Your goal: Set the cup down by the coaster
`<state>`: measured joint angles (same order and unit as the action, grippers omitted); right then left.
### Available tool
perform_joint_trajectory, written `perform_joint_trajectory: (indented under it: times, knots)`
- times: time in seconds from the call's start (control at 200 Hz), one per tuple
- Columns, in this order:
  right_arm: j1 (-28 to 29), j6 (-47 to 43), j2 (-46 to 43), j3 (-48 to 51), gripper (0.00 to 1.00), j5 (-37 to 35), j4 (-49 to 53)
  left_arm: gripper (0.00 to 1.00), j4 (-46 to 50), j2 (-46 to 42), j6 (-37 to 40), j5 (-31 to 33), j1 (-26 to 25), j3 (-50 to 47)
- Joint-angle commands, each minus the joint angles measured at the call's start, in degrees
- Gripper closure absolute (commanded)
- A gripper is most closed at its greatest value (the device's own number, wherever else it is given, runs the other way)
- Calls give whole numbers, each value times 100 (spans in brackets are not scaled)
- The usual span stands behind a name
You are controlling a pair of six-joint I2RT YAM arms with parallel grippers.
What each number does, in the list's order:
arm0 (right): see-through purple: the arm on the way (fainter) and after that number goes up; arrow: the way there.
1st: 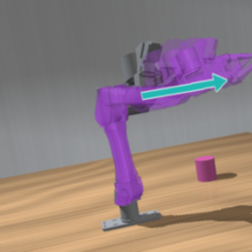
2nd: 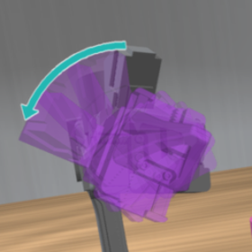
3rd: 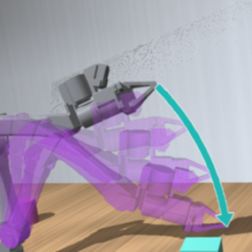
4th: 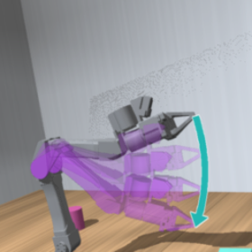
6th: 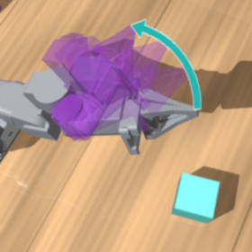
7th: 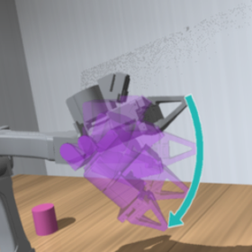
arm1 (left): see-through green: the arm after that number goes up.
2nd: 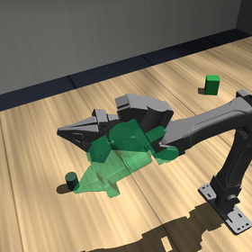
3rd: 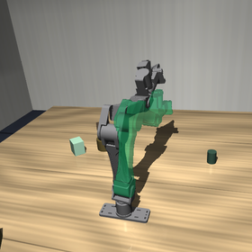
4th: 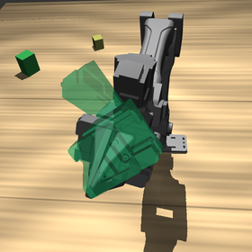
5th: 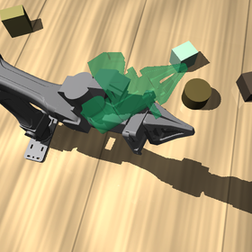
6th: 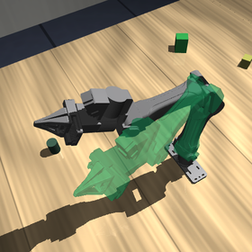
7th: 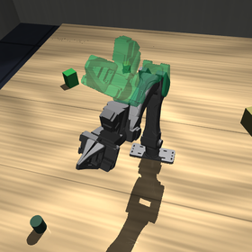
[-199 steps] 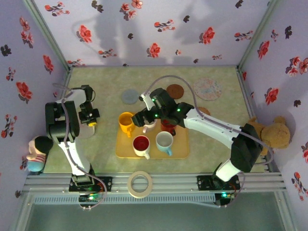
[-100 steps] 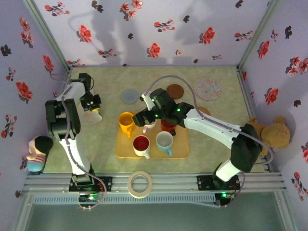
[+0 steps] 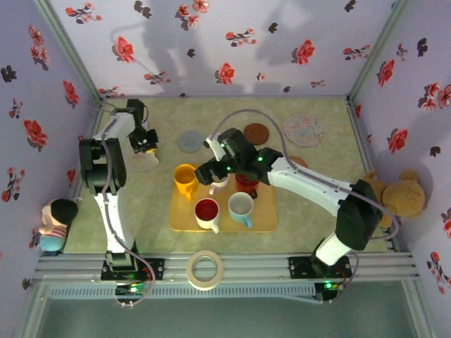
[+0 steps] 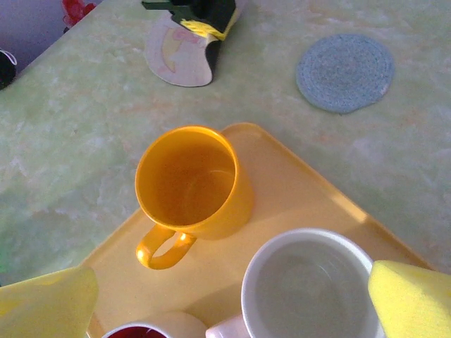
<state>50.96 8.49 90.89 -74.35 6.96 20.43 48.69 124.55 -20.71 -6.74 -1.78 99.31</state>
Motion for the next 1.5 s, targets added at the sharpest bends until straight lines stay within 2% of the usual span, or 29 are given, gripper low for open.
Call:
perform_joint_trajectory:
  times: [0.0,0.385,0.76,1.38,1.5]
  knots:
    - [38,-137,93,-161,1,-109,29,100,75,244,-6,-152,-119,382]
    - [32,-207,205,-403,1,-229,191,100,158,765,-27,-176,-191,1170]
    - [30,-311,339,-577,0,-230,287,100,107,1056,-247,-379,-235,1469]
    - [22,-313,361,-525,1,-283,106,85,115,1250,-311,-564,-244,1600]
    - [22,-313,351,-528,1,-248,96,79,226,1227,-328,-558,-246,1670]
